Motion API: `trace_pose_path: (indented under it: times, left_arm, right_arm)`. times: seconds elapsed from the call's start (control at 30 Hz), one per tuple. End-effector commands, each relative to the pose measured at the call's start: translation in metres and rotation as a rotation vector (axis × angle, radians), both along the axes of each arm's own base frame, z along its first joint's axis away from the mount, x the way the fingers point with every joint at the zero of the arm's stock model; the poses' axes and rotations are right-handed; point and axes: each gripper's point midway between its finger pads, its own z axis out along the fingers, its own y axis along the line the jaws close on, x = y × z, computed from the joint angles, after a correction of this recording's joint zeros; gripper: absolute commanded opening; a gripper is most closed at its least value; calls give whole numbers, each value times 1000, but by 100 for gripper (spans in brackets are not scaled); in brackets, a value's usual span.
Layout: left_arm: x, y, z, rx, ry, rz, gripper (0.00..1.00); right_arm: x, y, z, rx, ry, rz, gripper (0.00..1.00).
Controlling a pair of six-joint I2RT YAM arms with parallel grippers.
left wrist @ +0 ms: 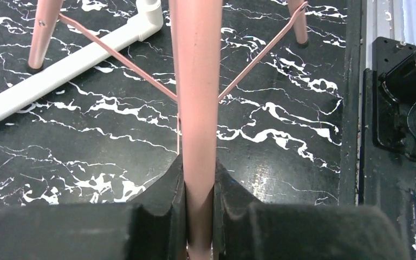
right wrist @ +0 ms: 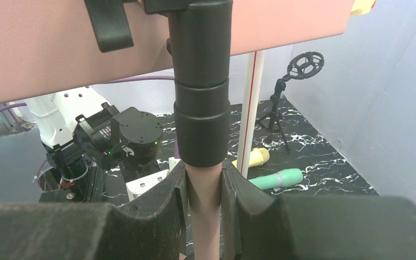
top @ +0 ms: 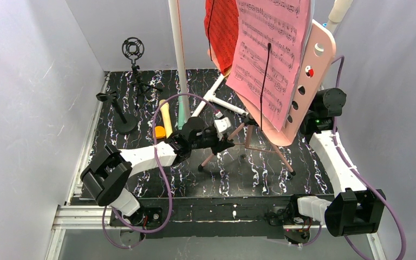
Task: Pack up the instrument practice props
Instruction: Adjust the music stand at the center of the board.
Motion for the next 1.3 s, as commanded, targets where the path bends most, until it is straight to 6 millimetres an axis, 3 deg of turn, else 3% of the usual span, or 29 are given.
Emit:
trace_pose_path:
  times: [0.0, 0.23, 0.43, 0.6, 0.83, 1.1, 1.27]
  left_arm:
    - [8, -8, 23, -39, -83, 27, 0]
    - [16, -3, 63, -68, -232, 96, 0]
    - [11, 3, 98, -110, -324, 119, 0]
    - [2, 12, 110, -132, -345, 141, 0]
    - [-10, 34, 97, -132, -303, 193, 0]
    - [-10, 51, 62, -71, -256, 259, 0]
    - [-7, 56, 35, -16, -219, 290, 0]
  right_arm:
    - [-22, -4, 49, 64, -180, -29, 1]
    - [-29, -4, 72, 50, -273, -15, 1]
    - [-36, -5, 87, 56, -321, -3, 1]
    - [-41, -5, 87, 70, -309, 7, 1]
    - [-33, -1, 64, 71, -225, 2, 1]
    - [-9, 12, 24, 30, -116, 6, 1]
    - [-6, 21, 11, 13, -88, 25, 1]
